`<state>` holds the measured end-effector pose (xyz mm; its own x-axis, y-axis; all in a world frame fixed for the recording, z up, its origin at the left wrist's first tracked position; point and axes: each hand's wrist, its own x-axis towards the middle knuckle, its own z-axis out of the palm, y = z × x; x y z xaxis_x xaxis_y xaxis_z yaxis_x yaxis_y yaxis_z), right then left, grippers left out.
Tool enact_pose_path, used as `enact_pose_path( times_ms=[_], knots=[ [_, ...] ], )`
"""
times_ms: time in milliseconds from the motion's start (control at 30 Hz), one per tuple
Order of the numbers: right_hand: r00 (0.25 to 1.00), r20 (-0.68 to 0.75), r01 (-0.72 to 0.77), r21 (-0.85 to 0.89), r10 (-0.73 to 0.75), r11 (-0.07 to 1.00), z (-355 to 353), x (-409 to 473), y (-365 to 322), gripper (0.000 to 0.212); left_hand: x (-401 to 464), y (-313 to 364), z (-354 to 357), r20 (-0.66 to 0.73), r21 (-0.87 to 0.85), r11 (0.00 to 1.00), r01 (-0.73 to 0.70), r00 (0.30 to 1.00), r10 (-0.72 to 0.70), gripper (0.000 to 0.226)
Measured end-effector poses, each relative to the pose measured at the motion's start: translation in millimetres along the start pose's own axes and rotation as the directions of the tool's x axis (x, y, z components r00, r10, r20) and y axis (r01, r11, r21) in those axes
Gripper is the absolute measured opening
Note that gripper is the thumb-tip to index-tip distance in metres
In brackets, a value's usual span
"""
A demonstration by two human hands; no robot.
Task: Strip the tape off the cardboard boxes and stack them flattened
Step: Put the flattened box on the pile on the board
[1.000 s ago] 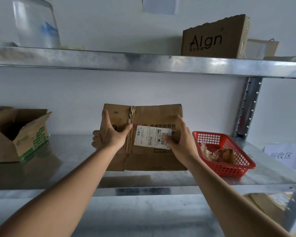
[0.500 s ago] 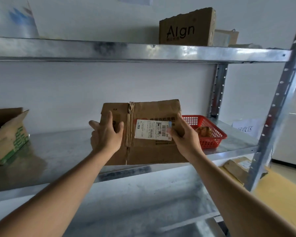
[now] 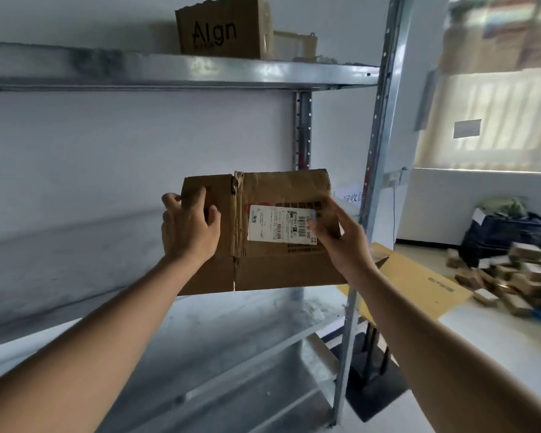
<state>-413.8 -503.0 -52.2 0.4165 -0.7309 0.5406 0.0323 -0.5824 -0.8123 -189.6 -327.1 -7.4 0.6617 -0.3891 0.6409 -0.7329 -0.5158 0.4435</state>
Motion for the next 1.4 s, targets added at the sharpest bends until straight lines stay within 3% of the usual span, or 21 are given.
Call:
enact_pose_path(
  times_ms=[167,467,700,1033,1400],
  knots=[
    [0.996,-0.073,-0.057,-0.026,0.055,0.998,-94.9,-34.3,35.0,0.056,-48.1,71.8,38.2,0.06,-0.045,0.988,-0.145,0.987,0.148,0.045],
    [0.958,-0.155,-0.249,-0.023,0.243,0.968,-266.4,-86.6,112.4,0.06,-132.6,211.4,128.5,0.308,-0.111,0.951,-0.289,0.9,0.31,0.056],
    [0.913,-0.17,-0.389,-0.089,0.37,0.917,-360.9,-109.7,175.9,0.066,-192.0,290.9,199.8,0.532,-0.209,0.907,-0.364,0.736,0.418,0.058],
    [0.837,-0.183,-0.54,-0.124,0.516,0.832,-426.1,-88.4,291.8,0.067,-203.9,358.7,342.7,0.691,-0.218,0.901,-0.376,0.593,0.414,0.06],
    [0.773,-0.162,-0.634,-0.209,0.613,0.744,-462.2,52.8,441.4,0.07,-138.7,393.8,532.9,0.812,-0.154,0.952,-0.263,0.515,0.274,0.064]
  ],
)
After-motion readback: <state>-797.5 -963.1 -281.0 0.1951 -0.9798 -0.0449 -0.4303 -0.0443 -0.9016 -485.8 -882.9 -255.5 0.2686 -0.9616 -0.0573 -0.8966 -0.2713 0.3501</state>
